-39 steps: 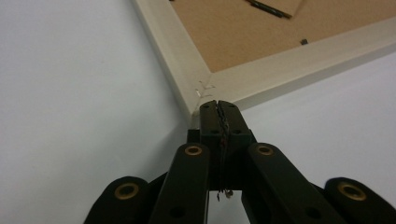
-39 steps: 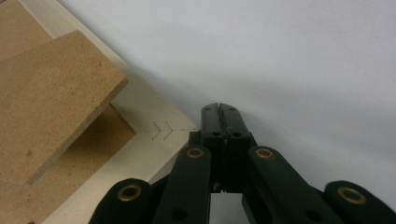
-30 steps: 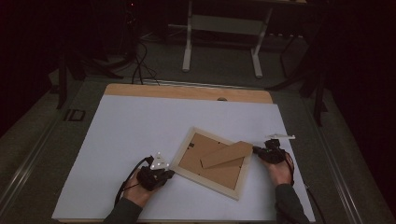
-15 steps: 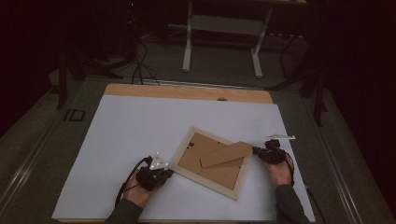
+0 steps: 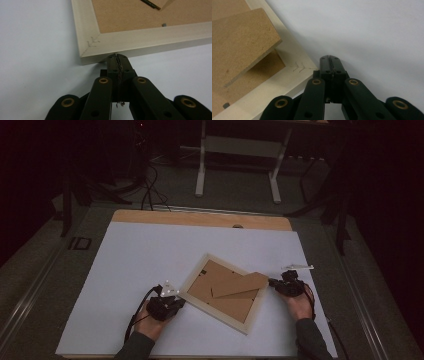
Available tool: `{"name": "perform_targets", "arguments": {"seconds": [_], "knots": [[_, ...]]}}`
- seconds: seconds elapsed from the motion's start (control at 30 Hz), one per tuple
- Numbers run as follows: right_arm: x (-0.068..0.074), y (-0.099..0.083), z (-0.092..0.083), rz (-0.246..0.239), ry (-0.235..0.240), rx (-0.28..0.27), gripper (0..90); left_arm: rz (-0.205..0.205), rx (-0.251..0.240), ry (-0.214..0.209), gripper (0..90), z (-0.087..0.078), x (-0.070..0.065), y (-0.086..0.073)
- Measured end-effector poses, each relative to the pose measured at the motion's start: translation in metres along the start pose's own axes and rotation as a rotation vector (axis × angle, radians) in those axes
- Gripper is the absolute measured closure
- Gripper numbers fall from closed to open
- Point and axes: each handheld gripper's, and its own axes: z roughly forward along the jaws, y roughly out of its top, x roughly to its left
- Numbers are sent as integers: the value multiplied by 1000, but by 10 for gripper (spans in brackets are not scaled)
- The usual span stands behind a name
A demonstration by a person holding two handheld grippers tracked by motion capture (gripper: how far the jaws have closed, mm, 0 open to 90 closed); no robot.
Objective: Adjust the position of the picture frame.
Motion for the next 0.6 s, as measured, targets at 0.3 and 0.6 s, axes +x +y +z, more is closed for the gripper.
{"name": "perform_targets", "arguments": {"seconds": [0.3,0.6], "knots": [[4,-2,-1,-24,15,10,900,-9,14,19,900,3,3,6],[10,-1,-1,-64,22,24,900,-56,-10,10,900,7,14,8]]}}
